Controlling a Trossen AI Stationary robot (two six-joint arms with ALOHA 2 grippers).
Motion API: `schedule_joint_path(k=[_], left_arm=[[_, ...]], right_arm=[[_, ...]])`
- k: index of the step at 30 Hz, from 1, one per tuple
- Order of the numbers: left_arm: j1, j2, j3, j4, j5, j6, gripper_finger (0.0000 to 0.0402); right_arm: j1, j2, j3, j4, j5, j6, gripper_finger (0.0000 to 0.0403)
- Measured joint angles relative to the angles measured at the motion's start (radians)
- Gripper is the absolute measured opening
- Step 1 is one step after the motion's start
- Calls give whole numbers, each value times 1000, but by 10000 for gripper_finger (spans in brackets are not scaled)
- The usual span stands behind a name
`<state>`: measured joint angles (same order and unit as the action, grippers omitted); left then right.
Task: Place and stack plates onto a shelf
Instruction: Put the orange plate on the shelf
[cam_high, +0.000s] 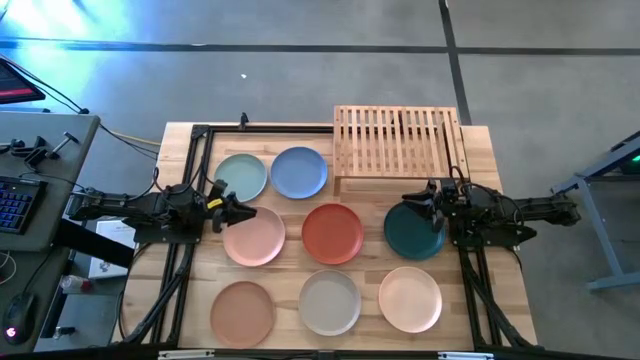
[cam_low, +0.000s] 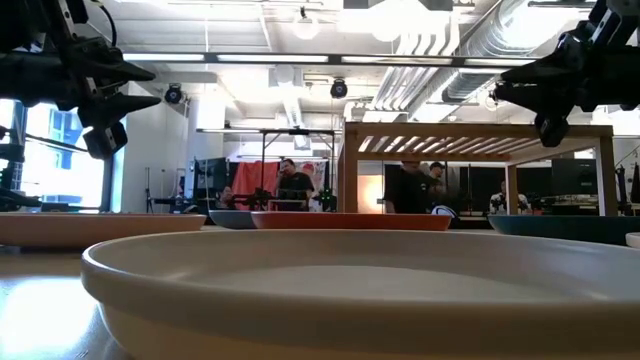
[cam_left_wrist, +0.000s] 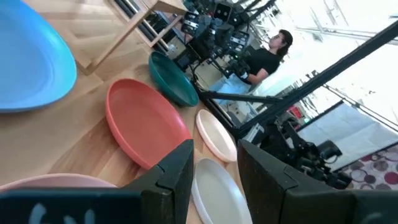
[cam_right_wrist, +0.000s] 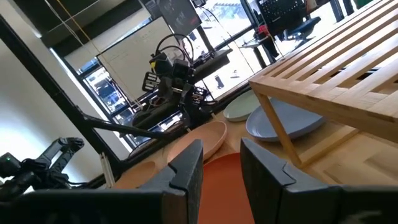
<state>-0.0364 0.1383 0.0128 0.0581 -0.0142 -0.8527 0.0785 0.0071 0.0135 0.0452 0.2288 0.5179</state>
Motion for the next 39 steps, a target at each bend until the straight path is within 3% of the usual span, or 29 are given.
schedule_joint_path(k=[8,14,21,30,35,39], left_arm=[[0,0,0,0,-92,-35,113],[0,0,0,64,-215,-78,113],[0,0,6,376,-326,102,113],[18,44,194,381,-365,294,113],[19,125,325,343,-364,382,113],[19,203,428,290,-364,441,113]], right_arm=[[0,0,0,53,94,51,92],[0,0,0,175,104,68,92],[0,0,0,452,94,-56,92],[0,0,3,724,60,-225,92],[0,0,95,678,24,-287,92],[0,13,223,525,24,-350,92]])
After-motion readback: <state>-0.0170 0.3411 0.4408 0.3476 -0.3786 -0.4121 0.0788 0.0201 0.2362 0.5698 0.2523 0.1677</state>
